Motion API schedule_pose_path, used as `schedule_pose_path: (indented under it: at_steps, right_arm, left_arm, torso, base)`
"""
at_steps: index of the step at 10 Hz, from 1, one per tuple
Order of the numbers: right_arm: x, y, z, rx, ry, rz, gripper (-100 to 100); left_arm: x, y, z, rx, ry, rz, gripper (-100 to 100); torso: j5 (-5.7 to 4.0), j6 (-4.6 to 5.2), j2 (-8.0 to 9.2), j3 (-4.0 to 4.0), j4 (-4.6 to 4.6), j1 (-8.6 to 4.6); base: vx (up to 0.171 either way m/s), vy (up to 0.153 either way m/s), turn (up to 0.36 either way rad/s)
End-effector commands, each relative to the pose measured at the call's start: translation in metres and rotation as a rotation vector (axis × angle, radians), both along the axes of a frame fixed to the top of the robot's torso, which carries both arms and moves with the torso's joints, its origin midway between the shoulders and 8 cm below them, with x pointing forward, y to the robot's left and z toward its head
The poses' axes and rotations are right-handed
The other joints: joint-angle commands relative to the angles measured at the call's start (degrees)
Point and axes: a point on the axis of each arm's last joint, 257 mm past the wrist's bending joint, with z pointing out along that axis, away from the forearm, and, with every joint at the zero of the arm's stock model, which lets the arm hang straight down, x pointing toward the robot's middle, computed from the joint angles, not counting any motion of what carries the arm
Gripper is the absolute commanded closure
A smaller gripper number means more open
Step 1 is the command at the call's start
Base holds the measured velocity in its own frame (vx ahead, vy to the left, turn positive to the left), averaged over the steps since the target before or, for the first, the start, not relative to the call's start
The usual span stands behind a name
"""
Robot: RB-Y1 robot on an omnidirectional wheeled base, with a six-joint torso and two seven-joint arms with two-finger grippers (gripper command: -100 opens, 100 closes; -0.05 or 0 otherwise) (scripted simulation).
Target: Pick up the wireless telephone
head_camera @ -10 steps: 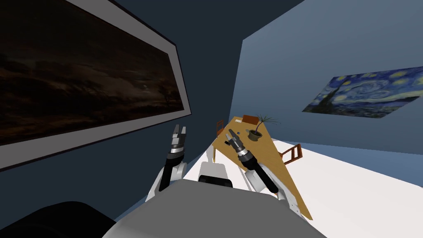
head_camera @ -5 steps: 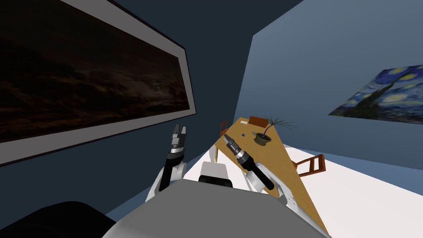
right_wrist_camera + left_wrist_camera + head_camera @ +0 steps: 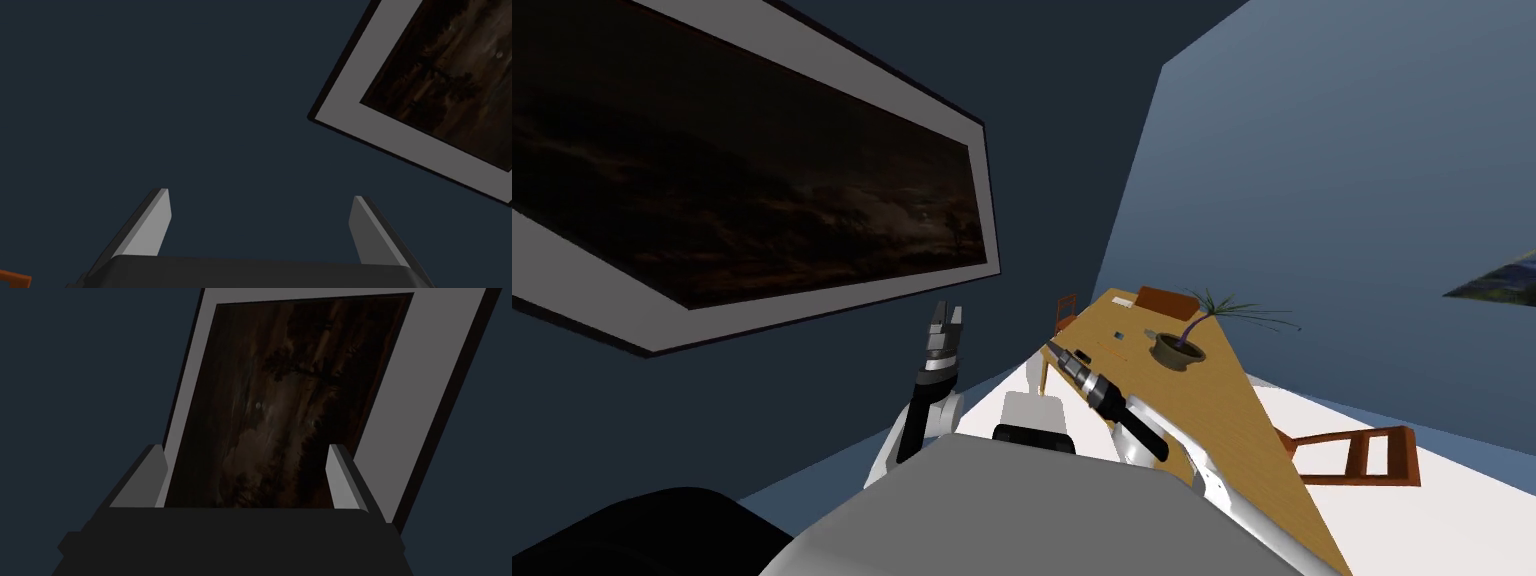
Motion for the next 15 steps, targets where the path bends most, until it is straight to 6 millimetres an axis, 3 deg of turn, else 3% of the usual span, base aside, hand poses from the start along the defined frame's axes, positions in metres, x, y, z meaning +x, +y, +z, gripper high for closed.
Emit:
schedule_pose_path:
  at_steps: [1,2,3,4,5,6,7,8,9,10,11,12,13,14,15]
  right_arm:
    - [-0.005,0.004,-0.021,-0.042,0.027,0.026,-100]
    - [-0.008,-0.004,-0.045,-0.122,0.044,0.045,-100]
    - [-0.015,0.0,-0.053,-0.124,0.063,0.059,-100]
    - [-0.017,-0.012,-0.078,-0.205,0.081,0.074,-100]
    - [-0.026,-0.007,-0.086,-0.207,0.1,0.091,-100]
    - [-0.03,-0.022,-0.111,-0.287,0.122,0.104,-100]
    - [-0.038,-0.019,-0.118,-0.29,0.137,0.121,-100]
    - [-0.044,-0.038,-0.144,-0.374,0.162,0.133,-100]
    - [-0.052,-0.034,-0.149,-0.374,0.176,0.148,-100]
    - [-0.056,-0.058,-0.173,-0.457,0.198,0.155,-100]
    - [-0.067,-0.053,-0.179,-0.457,0.215,0.174,-100]
    - [-0.071,-0.08,-0.201,-0.54,0.237,0.179,-100]
    - [-0.082,-0.076,-0.208,-0.541,0.254,0.198,-100]
    - [-0.089,-0.099,-0.224,-0.613,0.271,0.21,-100]
    - [-0.098,-0.102,-0.233,-0.624,0.292,0.219,-100]
  left_arm:
    - [0.0,0.0,0.0,0.0,0.0,0.0,0]
    - [0.0,0.0,0.0,0.0,0.0,0.0,0]
    - [0.0,0.0,0.0,0.0,0.0,0.0,0]
    - [0.0,0.0,0.0,0.0,0.0,0.0,0]
    - [0.0,0.0,0.0,0.0,0.0,0.0,0]
    - [0.0,0.0,0.0,0.0,0.0,0.0,0]
    - [0.0,0.0,0.0,0.0,0.0,0.0,0]
    - [0.0,0.0,0.0,0.0,0.0,0.0,0]
    - [0.0,0.0,0.0,0.0,0.0,0.0,0]
    - [0.0,0.0,0.0,0.0,0.0,0.0,0]
    - [0.0,0.0,0.0,0.0,0.0,0.0,0]
    - [0.0,0.0,0.0,0.0,0.0,0.0,0]
    - [0.0,0.0,0.0,0.0,0.0,0.0,0]
    - [0.0,0.0,0.0,0.0,0.0,0.0,0]
    - [0.0,0.0,0.0,0.0,0.0,0.0,0]
  torso:
    - [0.0,0.0,0.0,0.0,0.0,0.0]
    - [-0.01,0.06,-0.01,0.0,0.0,-0.01]
    - [0.0,0.02,-0.02,-0.01,0.0,-0.01]
    - [-0.01,0.05,-0.03,-0.02,-0.01,0.0]
    - [-0.01,0.0,-0.06,-0.04,-0.02,0.01]
    - [0.0,0.08,-0.04,-0.02,-0.01,-0.01]
    - [0.0,0.01,-0.07,-0.04,-0.01,0.01]
    - [0.0,0.08,-0.05,-0.03,-0.01,0.0]
    - [0.0,0.05,-0.07,-0.04,-0.02,-0.01]
    - [-0.01,0.07,-0.07,-0.04,-0.02,-0.01]
    - [0.0,0.04,-0.11,-0.06,-0.02,-0.02]
    - [-0.01,0.08,-0.08,-0.05,-0.02,0.0]
    - [0.0,0.04,-0.12,-0.07,-0.02,0.03]
    - [0.0,0.1,-0.09,-0.05,-0.02,0.01]
    - [0.0,0.04,-0.11,-0.06,-0.02,0.0]
  base:
    - [0.012,-0.015,0.144]
    - [0.014,-0.01,0.197]
    - [0.016,-0.012,0.188]
    - [0.023,-0.01,0.373]
    - [0.021,-0.014,0.16]
    - [0.023,-0.006,0.305]
    - [0.023,-0.014,0.176]
    - [0.031,-0.012,0.256]
    - [0.028,-0.018,0.154]
    - [0.035,-0.015,0.265]
    - [0.03,-0.016,0.185]
    - [0.037,-0.008,0.296]
    - [0.034,-0.015,0.162]
    - [0.036,-0.015,0.294]
    - [0.037,-0.023,0.146]
